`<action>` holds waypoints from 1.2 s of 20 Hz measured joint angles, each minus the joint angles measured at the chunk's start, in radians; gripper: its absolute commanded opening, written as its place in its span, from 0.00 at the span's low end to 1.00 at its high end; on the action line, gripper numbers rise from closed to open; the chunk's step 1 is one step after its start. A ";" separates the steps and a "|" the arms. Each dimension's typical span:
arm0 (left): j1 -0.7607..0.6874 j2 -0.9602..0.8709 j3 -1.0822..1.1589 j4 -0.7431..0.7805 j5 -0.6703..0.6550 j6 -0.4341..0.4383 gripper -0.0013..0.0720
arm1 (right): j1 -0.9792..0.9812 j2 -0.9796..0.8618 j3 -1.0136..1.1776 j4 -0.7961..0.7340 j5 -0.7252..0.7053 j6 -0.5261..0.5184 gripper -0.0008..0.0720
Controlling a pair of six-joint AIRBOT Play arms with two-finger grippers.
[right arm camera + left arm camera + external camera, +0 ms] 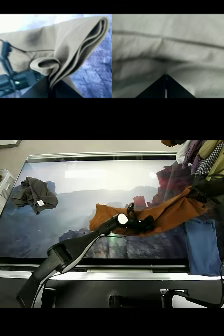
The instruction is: Fold the clothes and pants, and hang the long-sleeved shirts on hangers.
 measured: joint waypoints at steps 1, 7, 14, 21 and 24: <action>-0.005 -0.003 0.002 -0.002 0.000 -0.003 0.04 | 0.000 0.000 0.004 0.005 0.001 0.002 0.05; 0.056 0.042 0.007 0.018 -0.126 0.046 0.04 | 0.011 0.000 0.012 0.038 0.003 0.016 0.05; 0.312 0.335 0.008 0.343 -0.498 0.080 0.04 | 0.230 -0.008 0.012 0.049 -0.087 0.140 0.05; 0.600 0.680 0.008 0.539 -0.803 0.106 0.05 | 0.549 -0.118 0.012 0.031 -0.299 0.330 0.05; 0.688 0.766 0.005 0.562 -0.866 0.126 0.05 | 0.651 -0.201 0.012 0.030 -0.377 0.378 0.05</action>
